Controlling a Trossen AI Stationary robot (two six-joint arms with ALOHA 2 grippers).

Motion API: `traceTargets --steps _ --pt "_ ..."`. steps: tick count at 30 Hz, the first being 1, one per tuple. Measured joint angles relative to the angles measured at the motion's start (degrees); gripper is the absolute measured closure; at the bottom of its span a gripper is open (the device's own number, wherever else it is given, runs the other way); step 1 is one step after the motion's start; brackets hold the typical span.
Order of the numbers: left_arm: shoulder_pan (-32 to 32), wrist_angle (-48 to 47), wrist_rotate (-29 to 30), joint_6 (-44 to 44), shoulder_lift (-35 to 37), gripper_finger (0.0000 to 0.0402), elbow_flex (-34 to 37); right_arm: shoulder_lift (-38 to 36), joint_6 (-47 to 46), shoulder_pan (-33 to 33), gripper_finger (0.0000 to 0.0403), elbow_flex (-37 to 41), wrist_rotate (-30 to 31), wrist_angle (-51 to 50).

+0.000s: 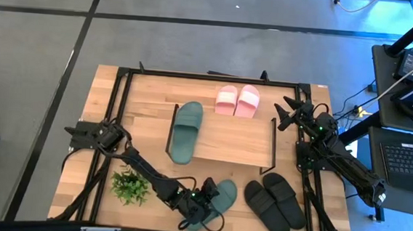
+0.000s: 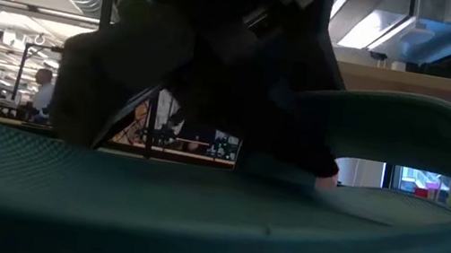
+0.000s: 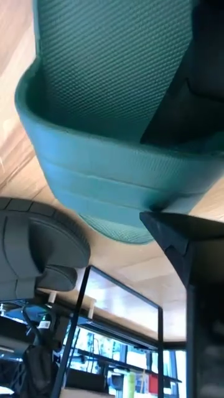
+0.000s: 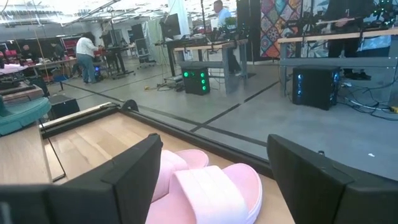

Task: Pick and place slides into the shelf
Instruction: Put the right green slipper on the shelf

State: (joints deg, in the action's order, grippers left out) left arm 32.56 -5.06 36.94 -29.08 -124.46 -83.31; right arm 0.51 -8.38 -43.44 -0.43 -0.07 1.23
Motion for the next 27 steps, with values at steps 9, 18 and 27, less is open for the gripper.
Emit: traceTargets --steps 9,18,27 --pt "-0.17 0.71 -0.14 4.37 0.0 0.0383 0.0 -0.01 -0.03 0.0 0.0111 0.01 0.01 -0.02" --pt "0.24 -2.79 0.7 10.89 1.04 0.0396 0.0 0.0 -0.09 0.0 0.0111 0.0 0.01 -0.02" --pt "1.43 -10.13 0.92 22.32 11.67 0.0399 0.04 -0.02 -0.09 0.0 0.0111 0.02 -0.01 -0.01"
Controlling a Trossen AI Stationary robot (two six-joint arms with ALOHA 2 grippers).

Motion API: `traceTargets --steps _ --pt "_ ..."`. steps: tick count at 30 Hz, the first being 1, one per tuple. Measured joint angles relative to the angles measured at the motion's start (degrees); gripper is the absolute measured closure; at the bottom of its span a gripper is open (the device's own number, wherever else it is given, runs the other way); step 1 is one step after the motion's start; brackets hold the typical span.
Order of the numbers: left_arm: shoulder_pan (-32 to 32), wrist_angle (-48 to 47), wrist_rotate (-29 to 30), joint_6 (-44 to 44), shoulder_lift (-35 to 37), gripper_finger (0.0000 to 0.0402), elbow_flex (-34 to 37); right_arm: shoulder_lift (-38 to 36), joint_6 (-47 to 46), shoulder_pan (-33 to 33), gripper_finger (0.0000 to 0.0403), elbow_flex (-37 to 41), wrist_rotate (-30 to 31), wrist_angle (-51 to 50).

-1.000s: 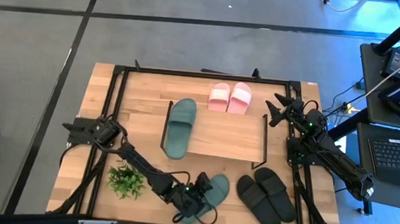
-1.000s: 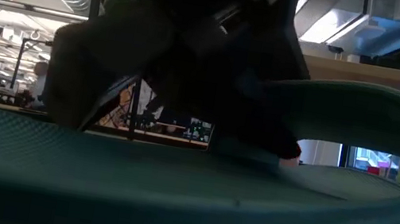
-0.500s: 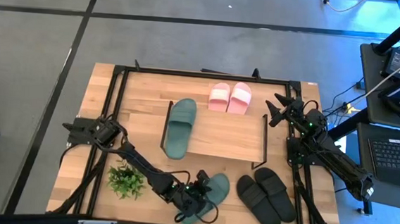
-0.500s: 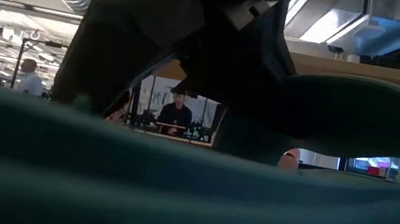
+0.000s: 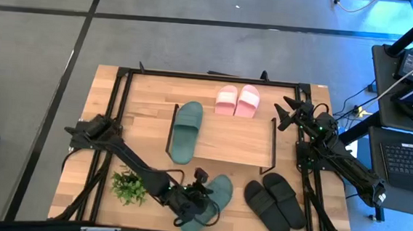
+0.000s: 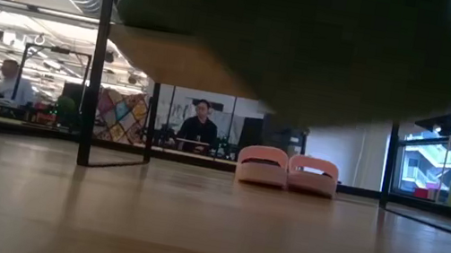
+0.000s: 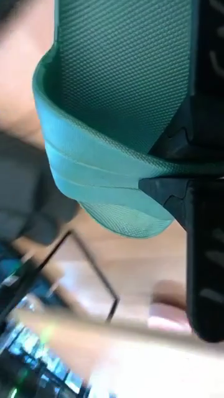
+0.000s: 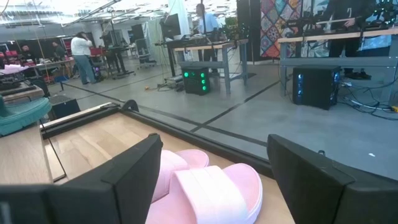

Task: Pick and place slides into the shelf
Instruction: Put the right green slipper on the shelf

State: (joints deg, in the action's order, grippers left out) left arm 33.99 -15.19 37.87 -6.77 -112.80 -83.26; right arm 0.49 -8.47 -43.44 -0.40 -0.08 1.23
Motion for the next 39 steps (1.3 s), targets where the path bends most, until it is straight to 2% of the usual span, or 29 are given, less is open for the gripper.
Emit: traceTargets --steps 5,11,15,20,23,26,30,39 --pt "0.11 2.04 0.84 5.51 7.34 0.0399 0.0 0.02 -0.02 0.01 0.0111 0.0 0.01 -0.01" --pt "-1.06 1.88 13.52 0.68 13.85 0.0399 -0.07 0.02 -0.06 0.02 0.0111 0.0 0.0 -0.01" --pt "-5.1 1.76 22.83 3.55 16.32 0.0399 -0.07 0.02 -0.26 0.02 0.0111 0.0 0.02 -0.04" --pt "-11.83 1.43 27.49 1.99 16.42 0.0399 -0.05 0.0 -0.74 0.02 0.0111 0.0 0.0 -0.01" --pt "-15.31 0.52 27.39 2.13 16.44 0.0399 -0.07 0.0 -2.42 0.02 0.0111 0.0 0.0 -0.01" --pt "-17.74 -1.78 24.56 0.26 16.44 0.0399 -0.07 0.0 -3.54 0.01 0.0111 0.0 0.0 -0.02" --pt "-19.35 -4.91 20.86 -1.13 16.44 0.0399 -0.07 0.0 -3.5 0.0 0.0111 0.0 0.0 -0.04" --pt "-21.77 -10.32 18.49 -1.37 16.42 0.0399 -0.07 0.02 -5.29 0.02 0.0111 0.0 0.0 -0.04"
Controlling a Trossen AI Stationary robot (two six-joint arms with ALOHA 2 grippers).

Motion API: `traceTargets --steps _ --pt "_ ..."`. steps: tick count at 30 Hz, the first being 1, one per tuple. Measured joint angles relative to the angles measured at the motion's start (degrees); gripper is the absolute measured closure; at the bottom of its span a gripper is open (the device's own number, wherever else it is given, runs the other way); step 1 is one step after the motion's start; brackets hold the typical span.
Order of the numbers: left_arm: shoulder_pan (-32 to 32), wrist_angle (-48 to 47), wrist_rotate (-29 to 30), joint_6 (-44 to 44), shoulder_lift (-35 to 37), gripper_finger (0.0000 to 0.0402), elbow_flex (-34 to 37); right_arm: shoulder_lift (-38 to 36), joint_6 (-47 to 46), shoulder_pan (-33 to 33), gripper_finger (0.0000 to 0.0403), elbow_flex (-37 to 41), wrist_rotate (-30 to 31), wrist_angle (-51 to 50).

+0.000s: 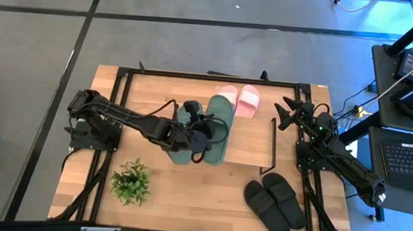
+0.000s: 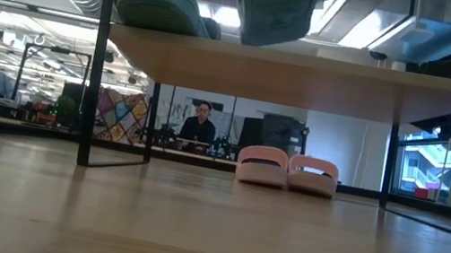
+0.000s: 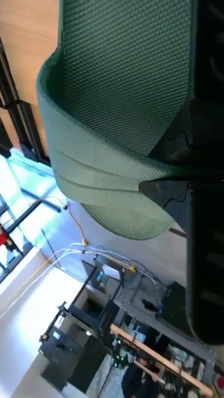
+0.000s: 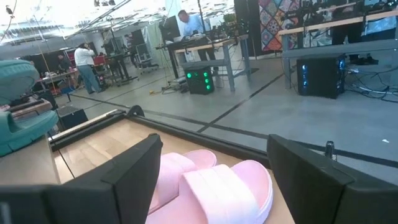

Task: Pick and place slides into the shelf
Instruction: Put the right green slipper on the shelf

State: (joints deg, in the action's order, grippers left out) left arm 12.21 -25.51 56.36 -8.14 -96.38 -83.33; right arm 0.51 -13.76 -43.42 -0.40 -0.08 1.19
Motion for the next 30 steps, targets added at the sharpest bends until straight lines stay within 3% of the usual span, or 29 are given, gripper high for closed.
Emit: traceTargets --steps 14,30 --pt "-2.18 -3.97 -7.12 0.23 -0.01 0.0399 0.0 0.0 -1.13 -0.02 0.0111 0.0 0.0 0.02" --pt "-0.99 -7.99 -8.05 0.28 -4.24 0.0399 -0.07 0.01 -0.7 -0.15 0.0111 0.0 0.46 0.15"
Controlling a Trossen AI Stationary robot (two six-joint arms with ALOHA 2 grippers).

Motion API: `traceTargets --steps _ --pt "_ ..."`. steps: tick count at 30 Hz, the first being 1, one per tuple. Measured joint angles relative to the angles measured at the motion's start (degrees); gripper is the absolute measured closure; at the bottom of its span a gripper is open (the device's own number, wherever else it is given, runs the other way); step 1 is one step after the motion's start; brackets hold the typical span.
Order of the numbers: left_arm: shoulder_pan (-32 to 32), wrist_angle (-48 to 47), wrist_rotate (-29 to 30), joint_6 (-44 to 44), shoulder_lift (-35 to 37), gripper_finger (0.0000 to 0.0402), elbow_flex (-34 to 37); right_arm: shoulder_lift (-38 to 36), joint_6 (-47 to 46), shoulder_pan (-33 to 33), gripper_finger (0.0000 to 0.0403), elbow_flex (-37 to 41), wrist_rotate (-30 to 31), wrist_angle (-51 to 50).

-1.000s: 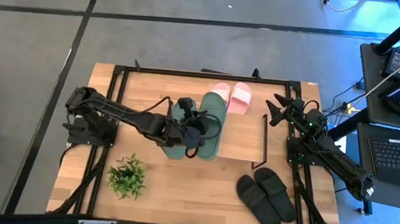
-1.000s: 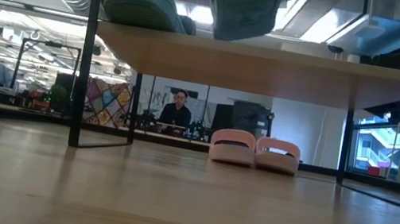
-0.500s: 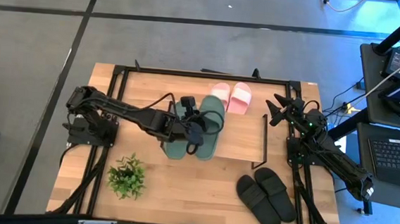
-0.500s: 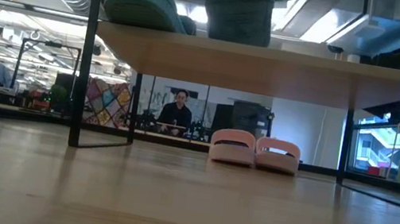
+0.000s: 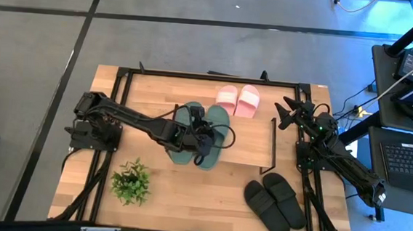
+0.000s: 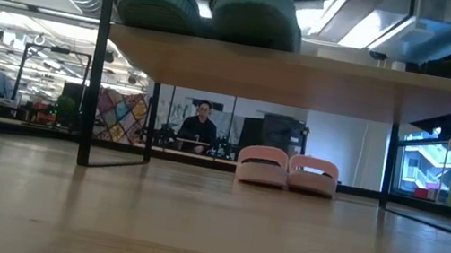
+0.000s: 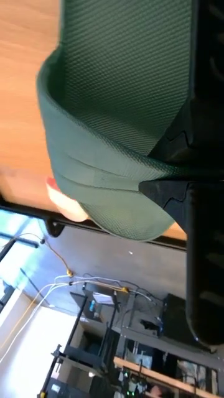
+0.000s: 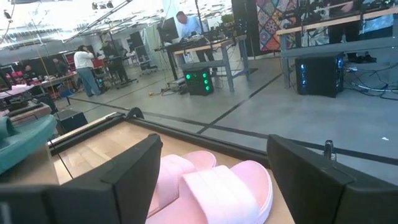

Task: Pick and place slides into the shelf
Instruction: Put the right green slipper on the shelf

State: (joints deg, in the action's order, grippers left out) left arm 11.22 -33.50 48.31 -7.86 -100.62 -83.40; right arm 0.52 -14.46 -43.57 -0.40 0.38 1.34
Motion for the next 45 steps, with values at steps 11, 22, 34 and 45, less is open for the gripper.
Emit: traceTargets --steps 11,22,34,45 --pt "-0.13 -0.37 0.74 -0.26 -0.35 0.0347 0.07 0.11 0.76 -0.09 0.0111 0.0 0.02 0.01" --pt "-0.04 -0.35 0.61 -0.37 -0.35 0.0346 0.07 0.11 1.28 -0.09 0.0111 0.0 0.0 0.0" --pt "-0.35 -0.28 0.26 -0.37 -0.27 0.0279 0.07 0.11 1.44 -0.09 0.0111 0.0 0.01 -0.02" --pt "1.08 0.85 -2.94 -0.63 0.77 0.0231 -1.1 0.12 1.48 -0.09 0.0111 0.0 0.02 -0.02"
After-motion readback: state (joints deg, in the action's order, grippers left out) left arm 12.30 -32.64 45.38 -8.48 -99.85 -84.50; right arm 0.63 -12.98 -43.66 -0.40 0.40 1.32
